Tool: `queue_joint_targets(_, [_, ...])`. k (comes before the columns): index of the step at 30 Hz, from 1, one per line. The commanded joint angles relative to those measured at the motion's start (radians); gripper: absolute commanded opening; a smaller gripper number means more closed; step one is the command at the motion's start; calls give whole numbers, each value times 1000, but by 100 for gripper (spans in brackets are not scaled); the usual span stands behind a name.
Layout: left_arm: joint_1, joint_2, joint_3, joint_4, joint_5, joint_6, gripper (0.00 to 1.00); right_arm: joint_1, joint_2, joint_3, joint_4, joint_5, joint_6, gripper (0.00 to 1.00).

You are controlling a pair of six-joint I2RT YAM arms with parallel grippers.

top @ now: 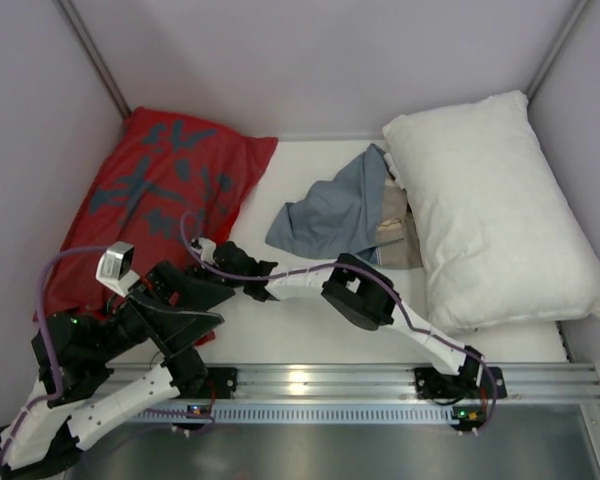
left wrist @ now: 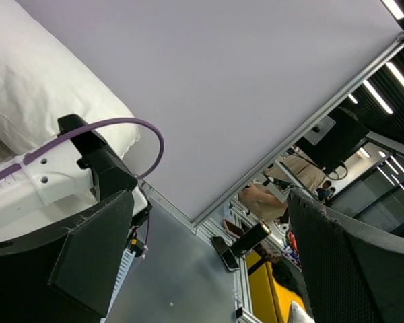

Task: Remove the pillowcase from the pillow

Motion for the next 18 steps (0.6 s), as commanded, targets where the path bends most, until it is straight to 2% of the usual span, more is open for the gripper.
queue_joint_targets(1, [10, -13, -4, 38, 21, -25, 99, 31, 43, 84, -39, 23, -4, 43])
queue_joint_targets(3, [18, -10, 5, 41, 27, -30, 99, 21, 29, 40, -23, 66, 36, 3])
queue_joint_targets(4, [23, -3, 10, 39, 35, -31, 99, 13, 12, 5, 5, 68, 65, 0])
queue_joint_targets(6, [32, 0, 16, 38, 38, -28, 99, -24, -96, -190, 113, 98, 96, 0])
queue_joint_targets(7, [33, 2, 19, 38, 41, -28, 99, -41, -153, -275, 223, 114, 107, 0])
queue_joint_targets(8, [35, 11, 18, 38, 36, -27, 99, -80, -269, -427, 267, 125, 111, 0])
queue_joint_targets(10, [37, 17, 7, 38, 33, -25, 99, -139, -380, -555, 341, 131, 115, 0])
queue_joint_targets(11, [37, 33, 2, 38, 25, -21, 99, -210, -484, -654, 352, 119, 115, 0])
queue_joint_targets(15, [40, 91, -19, 32, 13, 5, 99, -407, -718, -838, 355, 45, 102, 0])
queue_joint_targets(18, [40, 149, -19, -1, -28, 45, 99, -536, -894, -896, 220, 31, 20, 0])
